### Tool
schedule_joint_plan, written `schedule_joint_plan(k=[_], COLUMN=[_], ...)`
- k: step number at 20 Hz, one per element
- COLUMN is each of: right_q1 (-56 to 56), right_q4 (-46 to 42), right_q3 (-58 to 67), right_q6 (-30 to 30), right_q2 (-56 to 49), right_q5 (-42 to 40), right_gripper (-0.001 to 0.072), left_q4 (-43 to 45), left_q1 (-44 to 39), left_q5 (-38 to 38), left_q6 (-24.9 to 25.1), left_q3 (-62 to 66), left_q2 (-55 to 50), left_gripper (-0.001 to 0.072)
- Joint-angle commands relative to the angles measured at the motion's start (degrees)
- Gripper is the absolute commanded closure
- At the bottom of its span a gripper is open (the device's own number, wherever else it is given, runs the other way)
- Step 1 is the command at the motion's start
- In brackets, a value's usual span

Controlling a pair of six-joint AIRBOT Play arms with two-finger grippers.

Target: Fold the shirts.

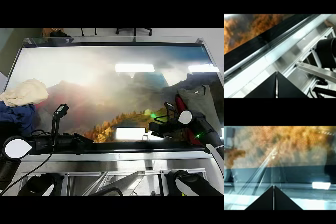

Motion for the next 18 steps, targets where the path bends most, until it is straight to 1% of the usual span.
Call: schedule_joint_plan(k=[1, 13, 15, 18], right_q1=[0.04, 0.04, 0.04, 0.00], right_q4=[0.02, 0.04, 0.46, 1.14], right_q3=[-0.02, -0.02, -0.02, -0.02], right_q6=[0.02, 0.04, 0.02, 0.07], right_q2=[0.04, 0.04, 0.04, 0.04], right_q5=[0.02, -0.04, -3.72, -4.52], right_gripper=[0.0690, 0.0690, 0.0689, 0.0690], left_q4=[0.02, 0.00, -0.04, 0.02], left_q1=[-0.02, -0.02, -0.04, -0.02], left_q5=[0.02, 0.07, 1.09, 5.33], left_q6=[0.00, 0.00, 0.00, 0.00], left_q3=[-0.02, -0.02, -0.02, -0.02], left_q2=[0.04, 0.04, 0.04, 0.04], left_gripper=[0.0686, 0.0686, 0.0687, 0.0686])
